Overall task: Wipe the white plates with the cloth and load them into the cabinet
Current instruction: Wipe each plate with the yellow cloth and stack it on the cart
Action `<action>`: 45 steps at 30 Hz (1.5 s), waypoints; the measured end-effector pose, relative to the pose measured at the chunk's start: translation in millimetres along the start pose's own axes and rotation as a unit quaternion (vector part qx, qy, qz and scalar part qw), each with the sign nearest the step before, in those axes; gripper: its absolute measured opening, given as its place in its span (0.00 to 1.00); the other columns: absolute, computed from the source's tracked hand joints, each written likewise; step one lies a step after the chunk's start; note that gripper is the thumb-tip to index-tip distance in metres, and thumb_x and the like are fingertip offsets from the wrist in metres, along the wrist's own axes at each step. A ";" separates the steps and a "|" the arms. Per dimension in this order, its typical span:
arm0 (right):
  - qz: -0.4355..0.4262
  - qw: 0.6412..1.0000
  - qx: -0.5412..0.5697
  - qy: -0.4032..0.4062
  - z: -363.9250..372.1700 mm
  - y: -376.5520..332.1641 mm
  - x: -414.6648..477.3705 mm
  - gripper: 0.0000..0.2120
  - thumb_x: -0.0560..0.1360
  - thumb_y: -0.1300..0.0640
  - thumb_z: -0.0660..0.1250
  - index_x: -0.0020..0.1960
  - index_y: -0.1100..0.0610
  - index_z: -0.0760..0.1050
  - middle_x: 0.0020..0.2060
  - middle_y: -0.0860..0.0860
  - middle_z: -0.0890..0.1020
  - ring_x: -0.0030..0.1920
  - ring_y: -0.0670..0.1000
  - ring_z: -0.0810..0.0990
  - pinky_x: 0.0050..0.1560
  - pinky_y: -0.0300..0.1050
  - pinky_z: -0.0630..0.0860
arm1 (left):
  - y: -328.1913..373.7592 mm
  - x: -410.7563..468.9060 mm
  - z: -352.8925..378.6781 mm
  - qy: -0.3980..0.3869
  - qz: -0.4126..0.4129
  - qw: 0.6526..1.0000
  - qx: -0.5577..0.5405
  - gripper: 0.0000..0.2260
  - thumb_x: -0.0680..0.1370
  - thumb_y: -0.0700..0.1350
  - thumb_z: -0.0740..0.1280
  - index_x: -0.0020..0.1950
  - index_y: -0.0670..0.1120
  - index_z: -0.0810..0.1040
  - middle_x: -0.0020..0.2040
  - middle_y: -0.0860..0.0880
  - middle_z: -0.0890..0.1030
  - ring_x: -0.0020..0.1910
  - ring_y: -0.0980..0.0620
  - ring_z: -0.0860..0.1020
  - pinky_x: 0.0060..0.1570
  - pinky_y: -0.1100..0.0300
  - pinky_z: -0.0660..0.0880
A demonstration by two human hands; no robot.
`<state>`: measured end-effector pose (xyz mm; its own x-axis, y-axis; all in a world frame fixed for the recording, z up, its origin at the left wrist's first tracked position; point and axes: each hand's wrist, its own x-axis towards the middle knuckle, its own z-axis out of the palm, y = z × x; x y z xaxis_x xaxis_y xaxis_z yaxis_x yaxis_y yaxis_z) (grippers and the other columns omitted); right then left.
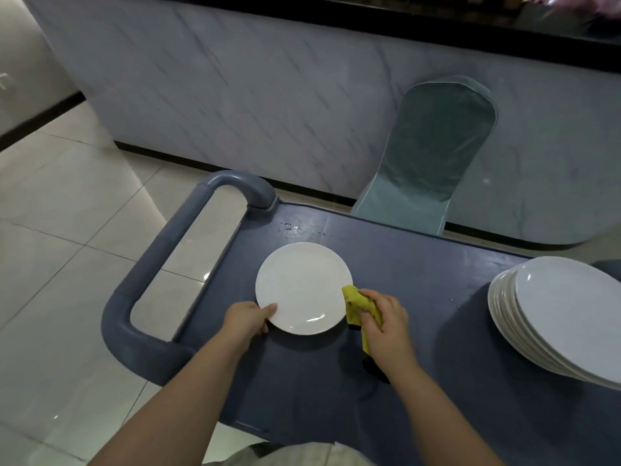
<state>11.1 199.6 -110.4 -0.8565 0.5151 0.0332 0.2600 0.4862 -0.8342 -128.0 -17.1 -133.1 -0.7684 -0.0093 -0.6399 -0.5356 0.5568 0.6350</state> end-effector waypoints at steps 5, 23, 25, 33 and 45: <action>-0.007 1.000 -0.008 0.000 3.6 -0.7 1.4 0.22 0.77 0.61 0.66 0.57 0.32 0.70 0.51 0.39 0.73 0.56 0.49 0.70 0.55 0.34 0.63 | -5.9 -0.4 -11.4 0.024 0.039 0.992 -0.114 0.17 0.76 0.47 0.71 0.32 0.45 0.68 0.27 0.48 0.74 0.28 0.51 0.70 0.28 0.60 0.67; -0.171 0.969 -0.155 0.088 -20.5 -43.4 7.5 0.19 0.73 0.61 0.64 0.63 0.55 0.77 0.59 0.54 0.76 0.54 0.57 0.72 0.57 0.45 0.65 | 145.9 -47.7 -85.3 0.044 0.301 0.948 0.095 0.10 0.75 0.47 0.70 0.51 0.53 0.71 0.45 0.49 0.80 0.40 0.48 0.81 0.28 0.57 0.79; -0.190 0.960 -0.176 0.103 -22.3 -43.7 7.3 0.19 0.73 0.62 0.65 0.64 0.56 0.77 0.59 0.56 0.76 0.54 0.58 0.72 0.58 0.46 0.66 | 139.4 -49.2 -103.4 0.002 0.253 0.967 0.003 0.13 0.75 0.44 0.70 0.57 0.54 0.73 0.50 0.47 0.80 0.43 0.47 0.82 0.28 0.59 0.78; -0.141 0.986 -0.021 0.083 -4.0 -86.9 19.2 0.16 0.73 0.55 0.62 0.60 0.53 0.79 0.54 0.51 0.79 0.54 0.56 0.75 0.57 0.49 0.71 | 52.3 -67.4 -83.2 -0.218 0.089 0.910 -0.342 0.25 0.75 0.32 0.64 0.67 0.55 0.75 0.60 0.45 0.81 0.49 0.44 0.82 0.40 0.48 0.82; -0.101 0.975 -0.156 0.118 -31.3 -60.2 47.8 0.18 0.75 0.62 0.69 0.63 0.51 0.77 0.59 0.56 0.73 0.57 0.61 0.70 0.59 0.46 0.63 | 70.0 -91.8 -28.4 -0.299 0.196 0.894 -0.271 0.32 0.64 0.33 0.68 0.64 0.59 0.79 0.55 0.50 0.83 0.50 0.48 0.82 0.41 0.50 0.80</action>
<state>-31.5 217.1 -41.4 -0.7878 0.5167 0.3351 0.2519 0.7669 -0.5902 -105.0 -0.8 -17.6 -0.6962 0.6336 -0.3373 -0.4822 -0.0648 0.8737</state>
